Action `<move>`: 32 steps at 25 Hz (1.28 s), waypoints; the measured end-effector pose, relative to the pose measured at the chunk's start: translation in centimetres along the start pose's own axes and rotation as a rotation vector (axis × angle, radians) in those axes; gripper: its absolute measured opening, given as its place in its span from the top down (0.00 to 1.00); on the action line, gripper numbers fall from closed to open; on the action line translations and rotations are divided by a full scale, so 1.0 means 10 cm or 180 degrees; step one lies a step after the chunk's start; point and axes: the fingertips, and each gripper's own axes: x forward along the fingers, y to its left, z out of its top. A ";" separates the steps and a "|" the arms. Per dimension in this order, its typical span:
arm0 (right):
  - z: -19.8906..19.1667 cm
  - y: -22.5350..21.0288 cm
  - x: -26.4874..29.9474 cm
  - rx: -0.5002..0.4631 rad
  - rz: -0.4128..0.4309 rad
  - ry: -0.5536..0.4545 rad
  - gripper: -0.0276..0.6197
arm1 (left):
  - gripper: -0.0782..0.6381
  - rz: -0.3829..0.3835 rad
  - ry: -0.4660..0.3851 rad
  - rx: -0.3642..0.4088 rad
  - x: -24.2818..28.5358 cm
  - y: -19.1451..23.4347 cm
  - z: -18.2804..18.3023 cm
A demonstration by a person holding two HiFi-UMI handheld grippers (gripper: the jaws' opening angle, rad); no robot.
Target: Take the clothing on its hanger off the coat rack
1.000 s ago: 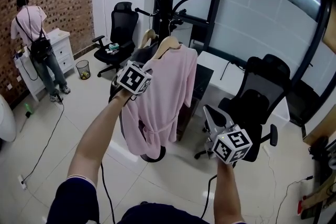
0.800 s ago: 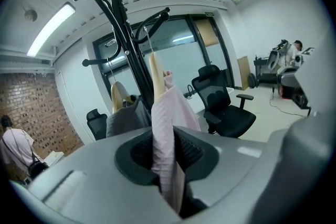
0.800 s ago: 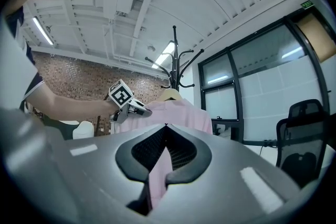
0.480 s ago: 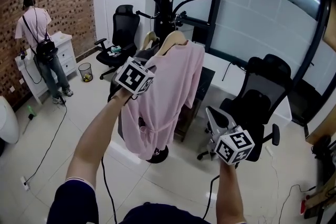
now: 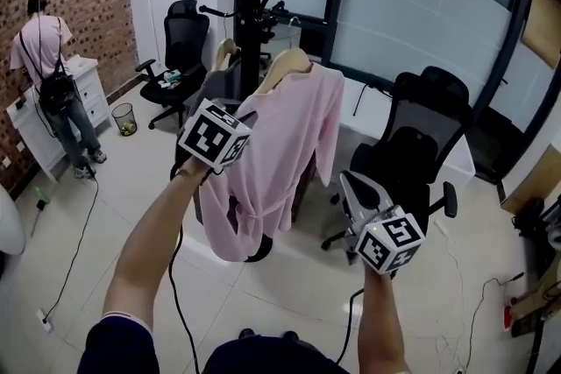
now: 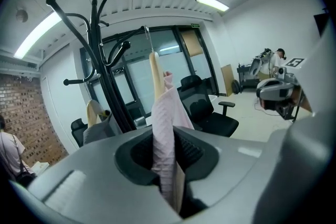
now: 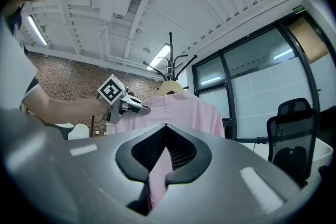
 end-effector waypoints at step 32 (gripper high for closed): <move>-0.28 -1.39 -2.09 0.0210 -0.1331 0.0052 0.95 | 0.80 -0.1207 -0.0407 0.0426 1.22 -2.40 1.40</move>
